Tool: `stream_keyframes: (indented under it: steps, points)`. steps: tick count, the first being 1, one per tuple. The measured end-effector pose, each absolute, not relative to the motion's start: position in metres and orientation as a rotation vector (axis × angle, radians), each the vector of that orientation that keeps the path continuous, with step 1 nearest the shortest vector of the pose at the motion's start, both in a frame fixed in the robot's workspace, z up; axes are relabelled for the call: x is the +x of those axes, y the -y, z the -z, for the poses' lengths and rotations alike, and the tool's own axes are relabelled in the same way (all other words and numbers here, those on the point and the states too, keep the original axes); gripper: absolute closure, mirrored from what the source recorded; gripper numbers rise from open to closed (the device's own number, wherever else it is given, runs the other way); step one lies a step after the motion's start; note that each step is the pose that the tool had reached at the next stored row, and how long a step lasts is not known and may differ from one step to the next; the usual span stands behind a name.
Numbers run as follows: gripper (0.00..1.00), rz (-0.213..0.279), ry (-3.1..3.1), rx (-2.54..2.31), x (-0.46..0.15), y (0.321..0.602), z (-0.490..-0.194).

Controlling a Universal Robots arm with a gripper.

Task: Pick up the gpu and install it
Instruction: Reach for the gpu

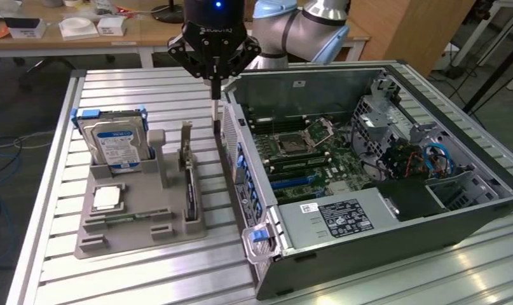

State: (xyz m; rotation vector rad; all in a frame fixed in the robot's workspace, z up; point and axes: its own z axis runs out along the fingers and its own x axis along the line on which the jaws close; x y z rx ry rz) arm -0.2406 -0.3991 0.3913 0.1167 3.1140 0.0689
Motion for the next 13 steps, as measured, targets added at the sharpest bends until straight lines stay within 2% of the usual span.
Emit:
stream_keyframes:
  steps: [13]
  points:
    - [0.89, -0.069, -3.114, 0.117, -0.267, 0.399, -0.391]
